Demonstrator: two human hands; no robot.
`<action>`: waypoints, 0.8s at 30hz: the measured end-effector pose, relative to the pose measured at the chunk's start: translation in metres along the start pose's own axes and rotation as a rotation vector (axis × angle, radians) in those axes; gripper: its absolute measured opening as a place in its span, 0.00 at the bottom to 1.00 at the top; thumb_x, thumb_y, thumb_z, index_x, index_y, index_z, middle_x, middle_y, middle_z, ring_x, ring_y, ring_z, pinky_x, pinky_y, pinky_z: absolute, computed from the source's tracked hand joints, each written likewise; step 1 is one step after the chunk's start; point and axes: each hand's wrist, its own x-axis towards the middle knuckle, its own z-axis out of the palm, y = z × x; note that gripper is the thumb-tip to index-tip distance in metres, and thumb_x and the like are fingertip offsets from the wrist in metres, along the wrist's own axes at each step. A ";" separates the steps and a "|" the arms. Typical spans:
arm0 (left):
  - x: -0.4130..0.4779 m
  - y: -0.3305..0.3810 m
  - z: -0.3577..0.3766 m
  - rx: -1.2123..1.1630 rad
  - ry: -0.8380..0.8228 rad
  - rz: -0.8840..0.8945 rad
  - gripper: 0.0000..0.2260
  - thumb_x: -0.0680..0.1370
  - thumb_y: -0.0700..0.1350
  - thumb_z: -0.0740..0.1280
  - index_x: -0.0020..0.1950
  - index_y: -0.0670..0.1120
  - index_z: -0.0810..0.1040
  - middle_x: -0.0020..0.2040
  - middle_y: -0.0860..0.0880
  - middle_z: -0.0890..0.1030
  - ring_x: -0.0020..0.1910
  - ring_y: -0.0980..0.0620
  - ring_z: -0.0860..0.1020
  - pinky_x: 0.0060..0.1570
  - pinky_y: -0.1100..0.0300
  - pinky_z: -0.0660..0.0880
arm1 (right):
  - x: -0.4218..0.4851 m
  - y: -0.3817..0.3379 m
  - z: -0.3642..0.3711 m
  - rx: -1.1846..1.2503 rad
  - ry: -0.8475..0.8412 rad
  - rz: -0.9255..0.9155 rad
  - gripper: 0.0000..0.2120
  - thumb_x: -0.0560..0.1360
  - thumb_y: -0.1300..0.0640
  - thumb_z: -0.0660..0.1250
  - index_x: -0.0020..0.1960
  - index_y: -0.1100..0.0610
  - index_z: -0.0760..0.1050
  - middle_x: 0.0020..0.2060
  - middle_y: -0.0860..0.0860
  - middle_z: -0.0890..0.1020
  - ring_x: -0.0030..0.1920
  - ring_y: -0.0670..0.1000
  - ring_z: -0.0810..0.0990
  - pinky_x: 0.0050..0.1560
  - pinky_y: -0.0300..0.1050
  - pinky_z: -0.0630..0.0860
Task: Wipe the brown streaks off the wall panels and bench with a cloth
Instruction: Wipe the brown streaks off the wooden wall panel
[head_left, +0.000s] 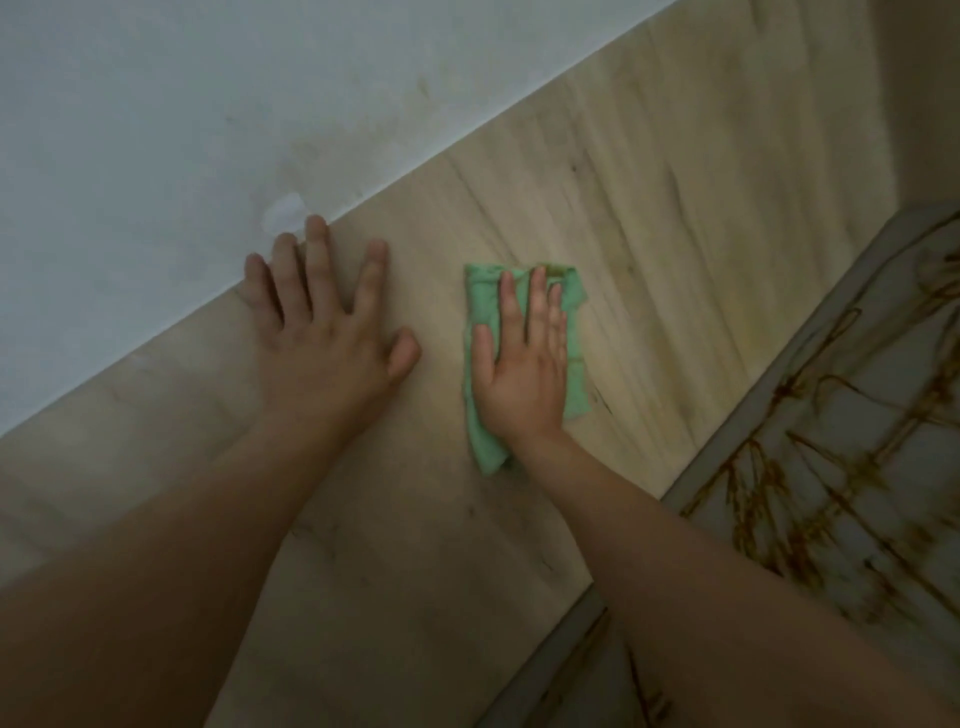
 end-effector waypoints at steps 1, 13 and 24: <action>0.000 0.001 0.000 0.009 0.000 0.001 0.38 0.78 0.64 0.58 0.84 0.51 0.54 0.82 0.33 0.50 0.79 0.29 0.53 0.78 0.32 0.45 | -0.001 0.019 0.000 0.003 0.010 0.069 0.30 0.85 0.43 0.51 0.84 0.53 0.55 0.83 0.59 0.53 0.83 0.61 0.49 0.82 0.58 0.48; 0.003 0.007 -0.001 0.013 -0.025 -0.009 0.40 0.78 0.65 0.62 0.84 0.50 0.53 0.82 0.31 0.48 0.78 0.26 0.51 0.77 0.29 0.44 | -0.077 0.169 -0.007 0.116 0.052 0.919 0.32 0.87 0.43 0.44 0.85 0.59 0.45 0.84 0.58 0.47 0.83 0.58 0.45 0.82 0.51 0.40; 0.001 0.007 0.000 -0.001 -0.014 -0.015 0.39 0.79 0.65 0.59 0.84 0.50 0.51 0.82 0.31 0.46 0.79 0.26 0.49 0.77 0.29 0.45 | -0.158 0.096 0.008 0.176 0.061 1.040 0.37 0.82 0.39 0.44 0.84 0.59 0.47 0.84 0.58 0.48 0.83 0.58 0.46 0.81 0.50 0.40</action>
